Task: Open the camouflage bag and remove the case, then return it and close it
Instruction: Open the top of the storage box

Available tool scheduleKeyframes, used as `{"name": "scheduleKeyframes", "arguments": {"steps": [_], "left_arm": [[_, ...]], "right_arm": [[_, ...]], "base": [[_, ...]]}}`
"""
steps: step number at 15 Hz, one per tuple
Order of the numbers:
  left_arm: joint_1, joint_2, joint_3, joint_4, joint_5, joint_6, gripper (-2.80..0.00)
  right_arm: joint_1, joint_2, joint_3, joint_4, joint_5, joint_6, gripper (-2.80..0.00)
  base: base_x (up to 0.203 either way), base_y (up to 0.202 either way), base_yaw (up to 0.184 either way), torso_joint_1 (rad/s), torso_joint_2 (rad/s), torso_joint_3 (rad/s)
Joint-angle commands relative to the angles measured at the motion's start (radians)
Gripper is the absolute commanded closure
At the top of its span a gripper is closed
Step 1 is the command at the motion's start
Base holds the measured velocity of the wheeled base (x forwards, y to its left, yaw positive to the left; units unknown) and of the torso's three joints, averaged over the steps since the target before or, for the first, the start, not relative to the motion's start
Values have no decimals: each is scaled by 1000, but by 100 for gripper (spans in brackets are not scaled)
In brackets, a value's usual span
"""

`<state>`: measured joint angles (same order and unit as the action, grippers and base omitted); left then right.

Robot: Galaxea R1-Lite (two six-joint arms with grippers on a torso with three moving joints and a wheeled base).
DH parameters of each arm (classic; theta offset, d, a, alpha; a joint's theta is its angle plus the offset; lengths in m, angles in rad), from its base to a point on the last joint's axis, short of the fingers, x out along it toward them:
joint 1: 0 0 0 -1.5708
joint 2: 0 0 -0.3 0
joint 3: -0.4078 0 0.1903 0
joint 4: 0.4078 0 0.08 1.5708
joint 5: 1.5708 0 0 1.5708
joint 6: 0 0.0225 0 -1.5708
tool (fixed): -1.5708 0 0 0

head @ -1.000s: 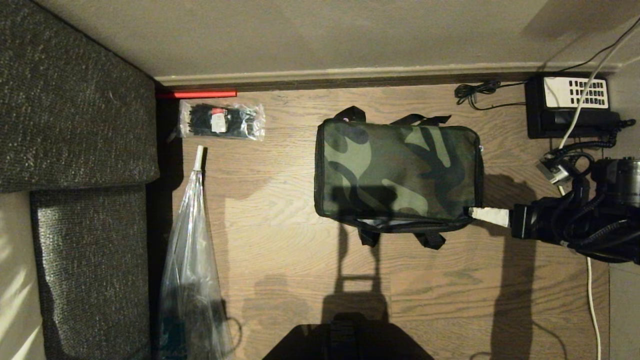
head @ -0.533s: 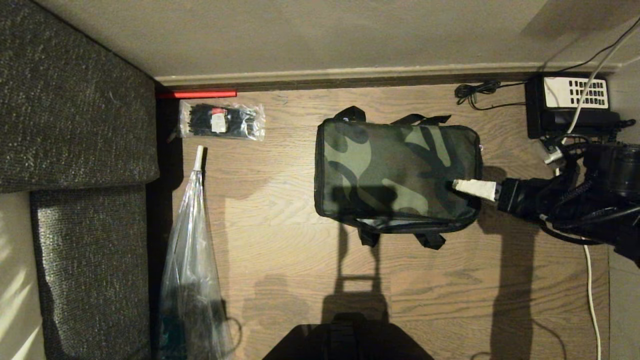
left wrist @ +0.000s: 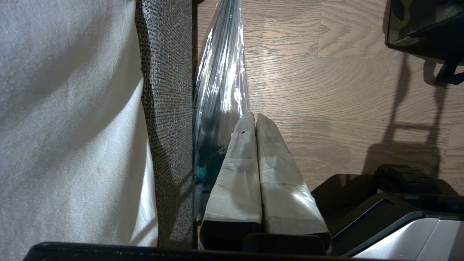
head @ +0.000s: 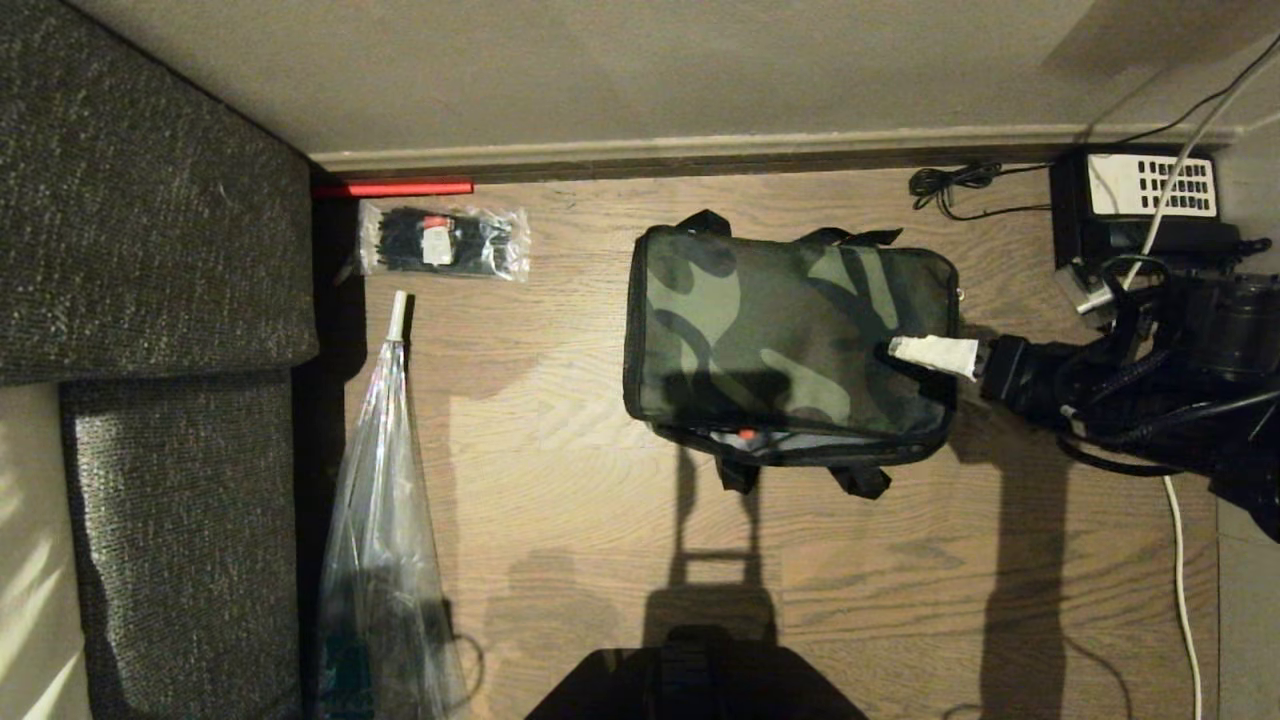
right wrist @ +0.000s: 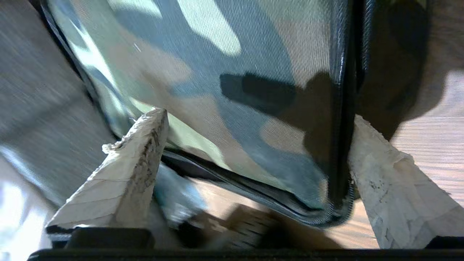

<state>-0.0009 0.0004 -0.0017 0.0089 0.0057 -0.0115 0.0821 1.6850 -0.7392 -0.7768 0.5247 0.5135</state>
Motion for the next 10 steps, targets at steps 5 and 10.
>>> {"name": "scheduleKeyframes", "arguments": {"steps": [5, 10], "left_arm": [[1, -2, 0, 0, 0, -1, 0], [-1, -2, 0, 0, 0, -1, 0]], "right_arm": [[-1, -42, -128, -6, -4, 340, -280], [-3, -46, -195, -5, -21, 434, -280]], "base": [[0, 0, 0, 0, 0, 0], [0, 0, 0, 0, 0, 0]]}}
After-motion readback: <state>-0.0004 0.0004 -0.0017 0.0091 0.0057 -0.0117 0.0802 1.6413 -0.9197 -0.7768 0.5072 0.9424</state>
